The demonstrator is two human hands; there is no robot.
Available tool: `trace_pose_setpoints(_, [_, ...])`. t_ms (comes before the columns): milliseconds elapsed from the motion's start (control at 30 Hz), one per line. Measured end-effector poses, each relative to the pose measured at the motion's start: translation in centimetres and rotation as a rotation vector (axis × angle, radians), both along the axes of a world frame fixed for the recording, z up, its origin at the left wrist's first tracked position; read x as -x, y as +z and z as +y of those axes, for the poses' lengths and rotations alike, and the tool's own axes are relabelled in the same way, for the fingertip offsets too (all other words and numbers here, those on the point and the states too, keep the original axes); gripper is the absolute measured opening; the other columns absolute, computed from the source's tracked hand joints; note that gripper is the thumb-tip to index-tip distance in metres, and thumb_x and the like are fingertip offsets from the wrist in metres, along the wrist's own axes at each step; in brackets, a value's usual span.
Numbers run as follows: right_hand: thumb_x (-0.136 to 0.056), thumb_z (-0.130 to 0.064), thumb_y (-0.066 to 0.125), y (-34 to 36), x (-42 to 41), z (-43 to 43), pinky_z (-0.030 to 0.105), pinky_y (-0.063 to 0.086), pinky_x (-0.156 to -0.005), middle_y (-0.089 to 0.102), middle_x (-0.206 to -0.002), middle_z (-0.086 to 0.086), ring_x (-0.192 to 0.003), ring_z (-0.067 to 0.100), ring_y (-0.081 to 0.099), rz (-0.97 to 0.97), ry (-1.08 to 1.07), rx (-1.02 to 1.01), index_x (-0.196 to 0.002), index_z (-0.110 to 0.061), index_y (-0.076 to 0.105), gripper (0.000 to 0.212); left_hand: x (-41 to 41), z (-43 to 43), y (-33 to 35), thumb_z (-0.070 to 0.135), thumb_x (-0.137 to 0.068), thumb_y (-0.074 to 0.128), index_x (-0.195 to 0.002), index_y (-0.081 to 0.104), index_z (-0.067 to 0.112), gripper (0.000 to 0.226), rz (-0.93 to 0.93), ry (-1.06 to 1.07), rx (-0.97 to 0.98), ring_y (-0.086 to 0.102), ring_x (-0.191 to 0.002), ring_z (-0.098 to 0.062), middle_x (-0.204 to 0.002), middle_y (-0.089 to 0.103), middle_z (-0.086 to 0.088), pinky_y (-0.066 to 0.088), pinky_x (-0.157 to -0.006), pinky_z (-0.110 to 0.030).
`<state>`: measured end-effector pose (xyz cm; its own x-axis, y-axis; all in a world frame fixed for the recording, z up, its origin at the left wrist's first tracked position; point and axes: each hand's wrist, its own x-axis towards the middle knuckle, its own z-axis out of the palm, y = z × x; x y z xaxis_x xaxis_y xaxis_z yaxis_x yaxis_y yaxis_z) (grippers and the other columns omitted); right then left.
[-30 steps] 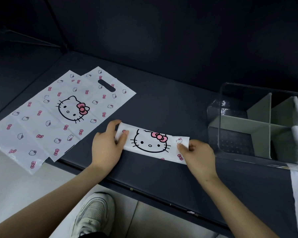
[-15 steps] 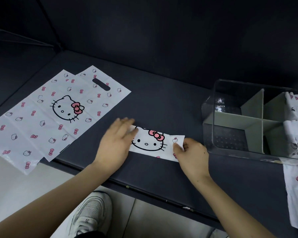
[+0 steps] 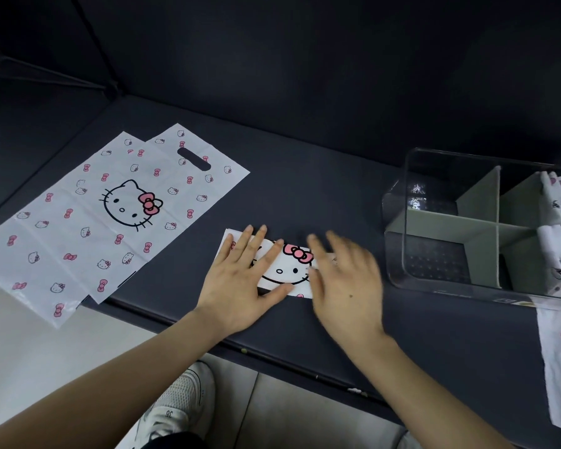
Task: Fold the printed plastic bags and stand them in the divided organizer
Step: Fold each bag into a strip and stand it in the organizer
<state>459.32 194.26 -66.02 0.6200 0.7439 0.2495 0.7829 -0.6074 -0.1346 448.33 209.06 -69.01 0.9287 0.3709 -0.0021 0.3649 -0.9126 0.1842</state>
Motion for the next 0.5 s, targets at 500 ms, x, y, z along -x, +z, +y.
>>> trace_pose_setpoints(500, [-0.096, -0.028, 0.03, -1.9, -0.9, -5.2, 0.04, 0.033, -0.108, 0.054, -0.138, 0.007, -0.127, 0.027, 0.052, 0.137, 0.027, 0.11, -0.135, -0.005, 0.051, 0.05, -0.6, 1.4, 0.2, 0.075, -0.088, 0.01, -0.15, 0.025, 0.029, 0.078, 0.023, -0.125, -0.01, 0.011, -0.147, -0.022, -0.158, 0.019, -0.006, 0.002, -0.117, -0.039])
